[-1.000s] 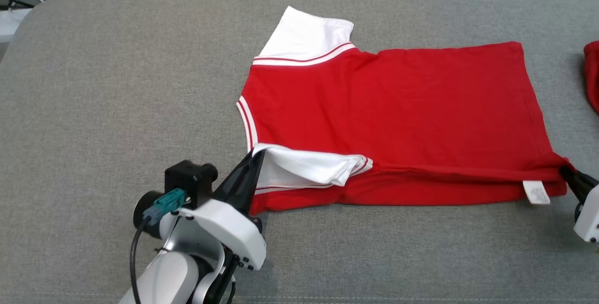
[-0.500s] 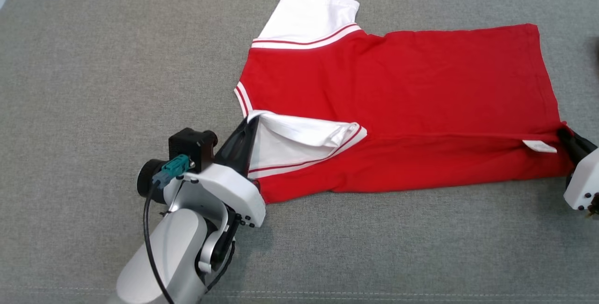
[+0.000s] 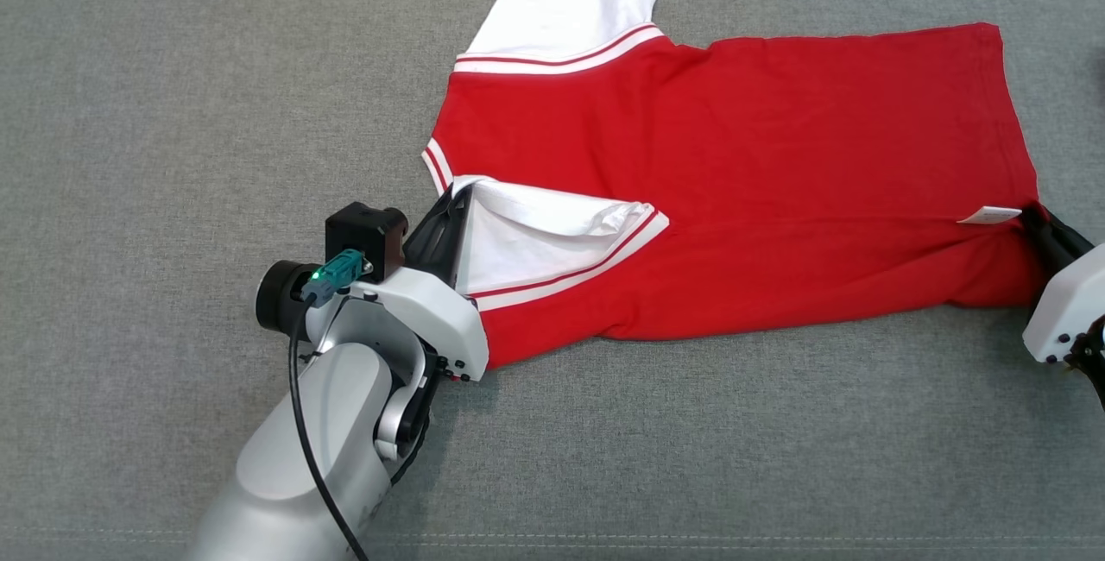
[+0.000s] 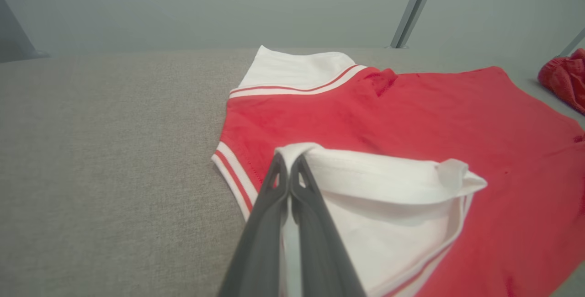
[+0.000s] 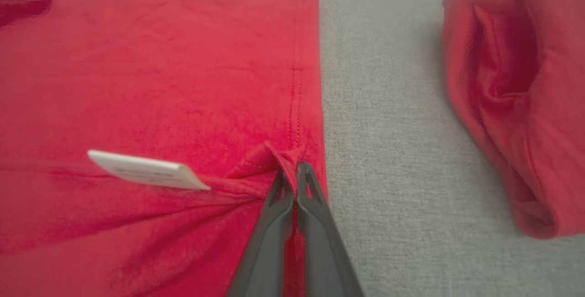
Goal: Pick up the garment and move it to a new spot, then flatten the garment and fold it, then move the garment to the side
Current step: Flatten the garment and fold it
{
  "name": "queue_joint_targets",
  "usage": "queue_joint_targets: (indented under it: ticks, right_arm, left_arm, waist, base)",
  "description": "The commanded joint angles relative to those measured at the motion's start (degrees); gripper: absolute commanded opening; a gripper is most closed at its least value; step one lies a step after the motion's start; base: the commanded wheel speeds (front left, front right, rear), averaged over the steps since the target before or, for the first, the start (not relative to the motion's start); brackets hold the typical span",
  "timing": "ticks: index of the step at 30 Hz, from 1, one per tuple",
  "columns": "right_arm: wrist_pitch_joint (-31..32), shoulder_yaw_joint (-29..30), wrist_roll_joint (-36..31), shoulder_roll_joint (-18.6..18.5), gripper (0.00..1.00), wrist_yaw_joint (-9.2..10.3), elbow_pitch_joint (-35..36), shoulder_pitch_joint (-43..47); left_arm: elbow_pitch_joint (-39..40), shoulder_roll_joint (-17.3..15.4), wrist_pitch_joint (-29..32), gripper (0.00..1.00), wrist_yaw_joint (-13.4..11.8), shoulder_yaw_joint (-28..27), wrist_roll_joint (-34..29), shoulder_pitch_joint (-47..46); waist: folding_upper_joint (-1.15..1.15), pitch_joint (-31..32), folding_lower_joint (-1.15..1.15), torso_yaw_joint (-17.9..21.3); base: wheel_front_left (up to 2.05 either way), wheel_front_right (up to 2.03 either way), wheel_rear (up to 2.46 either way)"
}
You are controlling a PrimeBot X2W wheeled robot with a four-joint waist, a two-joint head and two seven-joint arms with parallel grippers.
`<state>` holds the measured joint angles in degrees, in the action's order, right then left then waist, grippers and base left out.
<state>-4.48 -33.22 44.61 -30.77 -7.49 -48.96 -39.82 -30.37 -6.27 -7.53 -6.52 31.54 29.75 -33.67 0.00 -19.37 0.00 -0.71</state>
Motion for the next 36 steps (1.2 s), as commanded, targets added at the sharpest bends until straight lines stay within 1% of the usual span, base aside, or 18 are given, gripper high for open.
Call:
queue_joint_targets:
  ticks: [1,7,8,9,10,11,12,13,14,15,21,25,27,31,36]
  right_arm:
    - [-1.32,-1.36,0.94,-1.15,0.00,0.00,-0.32,-0.32]
    - [-3.39,-4.28,2.55,-0.54,0.00,0.00,-2.94,-2.10]
    - [-3.68,-4.88,2.88,-0.41,0.07,0.00,-3.40,-2.37]
    - [-3.93,-5.49,3.19,-0.26,0.19,0.00,-3.83,-2.61]
    - [-4.15,-6.08,3.52,-0.10,0.38,0.00,-4.25,-2.85]
    - [-4.40,-6.63,3.88,0.08,0.48,0.00,-4.61,-3.08]
    - [-4.70,-7.19,4.20,0.25,0.80,0.00,-4.93,-3.29]
    - [-5.05,-7.74,4.48,0.41,1.00,0.00,-5.22,-3.49]
    - [-5.43,-8.25,4.73,0.53,1.00,0.00,-5.48,-3.69]
    - [-6.07,-8.69,4.83,0.59,1.00,0.00,-5.79,-3.93]
    - [-9.58,-9.78,5.58,1.16,1.00,0.00,-6.09,-4.24]
    - [-10.45,-8.90,4.93,1.53,1.00,0.00,-4.04,-2.87]
    - [-10.48,-6.99,3.41,1.48,1.00,0.00,-2.07,-1.90]
    - [-10.50,-1.65,-0.74,2.00,1.00,0.00,2.03,2.41]
    - [-10.51,5.77,-5.14,3.09,1.00,0.00,5.15,9.85]
  left_arm:
    - [0.16,-1.02,-1.10,0.00,0.48,-1.49,-0.68,-2.76]
    - [-4.30,-0.32,-2.29,0.00,1.35,-0.66,-0.99,-4.58]
    - [-5.23,-0.12,-2.50,0.00,1.57,-0.47,-0.99,-4.93]
    - [-6.17,0.11,-2.67,0.08,1.79,-0.33,-0.90,-5.23]
    - [-7.07,0.32,-2.90,0.25,1.96,-0.21,-0.84,-5.53]
    - [-7.94,0.50,-3.23,0.45,2.11,-0.09,-0.85,-5.86]
    - [-8.81,0.66,-3.53,0.61,2.32,0.08,-0.88,-6.16]
    - [-9.68,0.79,-3.74,0.74,2.61,0.33,-0.95,-6.45]
    - [-10.49,0.92,-3.96,0.97,2.80,0.45,-0.91,-6.71]
    - [-11.27,1.05,-4.13,1.00,2.97,0.51,-0.81,-6.93]
    - [-12.68,1.13,-6.34,1.00,2.24,-0.12,-1.15,-7.43]
    - [-9.04,0.23,-7.29,1.00,1.07,-2.59,-0.70,-4.35]
    - [-6.26,-0.33,-7.40,1.00,0.17,-3.89,-0.78,-2.09]
    - [2.11,-1.26,-7.44,1.00,-1.92,-6.73,-1.98,4.64]
    - [9.12,-1.05,-7.45,1.00,-2.86,-7.73,-2.02,13.98]
  waist:
    - [0.00,-0.13,0.00,-0.04]
    - [0.00,-0.24,0.00,-0.11]
    - [0.00,-0.20,0.00,-0.10]
    - [0.00,-0.14,0.00,-0.07]
    - [0.00,-0.06,0.00,-0.01]
    - [0.00,0.02,0.00,0.06]
    - [0.00,0.12,0.00,0.15]
    - [0.00,0.25,0.00,0.27]
    - [0.00,0.37,0.00,0.40]
    - [0.00,0.51,0.00,0.52]
    - [0.00,2.31,0.00,1.15]
    - [0.00,4.83,0.00,1.80]
    - [0.00,5.91,0.00,2.08]
    - [0.00,8.05,0.00,2.43]
    - [0.00,9.63,0.00,2.02]
  base:
    - [0.00,0.00,0.00]
    - [0.00,0.00,0.00]
    - [0.00,0.00,0.00]
    - [0.00,0.00,0.00]
    - [0.00,0.00,0.00]
    - [0.00,0.00,0.00]
    - [0.00,0.00,0.00]
    - [0.00,0.00,0.00]
    - [0.00,0.00,0.00]
    - [0.00,0.00,0.00]
    - [0.00,0.00,0.00]
    - [0.00,0.00,0.00]
    - [0.00,0.00,0.00]
    - [0.00,0.00,0.00]
    - [0.00,0.00,0.00]
